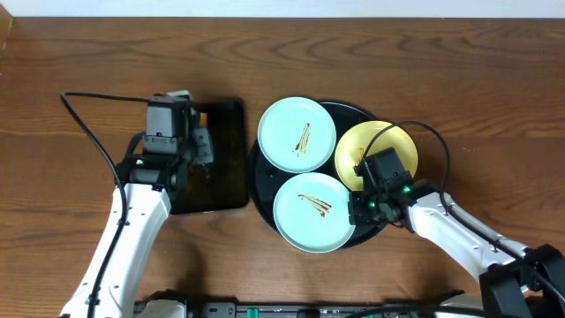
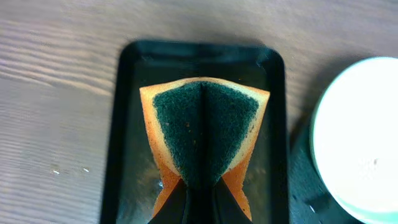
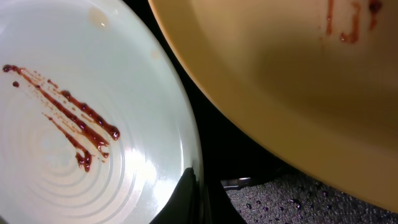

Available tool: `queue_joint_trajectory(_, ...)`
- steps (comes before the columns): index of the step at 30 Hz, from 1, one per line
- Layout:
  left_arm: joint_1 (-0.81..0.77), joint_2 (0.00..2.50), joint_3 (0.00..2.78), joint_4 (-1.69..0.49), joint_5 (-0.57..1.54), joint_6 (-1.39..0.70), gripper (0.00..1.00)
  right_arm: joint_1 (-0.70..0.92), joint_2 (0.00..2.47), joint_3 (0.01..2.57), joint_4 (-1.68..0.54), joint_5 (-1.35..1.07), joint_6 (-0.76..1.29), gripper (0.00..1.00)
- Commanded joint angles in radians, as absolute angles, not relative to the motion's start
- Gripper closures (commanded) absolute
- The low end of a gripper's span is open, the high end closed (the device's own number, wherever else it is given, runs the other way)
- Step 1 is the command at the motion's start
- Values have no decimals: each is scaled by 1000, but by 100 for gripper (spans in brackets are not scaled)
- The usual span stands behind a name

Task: Clean dirty plates on tray and stack at the side
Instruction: 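Carry the sponge with the left gripper over the front green plate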

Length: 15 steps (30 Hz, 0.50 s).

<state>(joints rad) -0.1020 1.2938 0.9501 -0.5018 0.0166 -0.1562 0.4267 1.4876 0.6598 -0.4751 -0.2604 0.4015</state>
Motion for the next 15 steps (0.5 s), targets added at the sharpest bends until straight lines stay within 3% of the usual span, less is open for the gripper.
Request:
queue_joint_trajectory(1,-104,1285,949,-528,176,-150,93,434,1496,665,-483,-239,397,99)
queue_joint_trajectory(7,-103,1285,949,-580,218,-329,93,434,1496,665,-486,-239,396,99)
queue_joint_trajectory(15,-103,1285,948,-580,282,-389,93,434,1496,665,-487,-240,396,99)
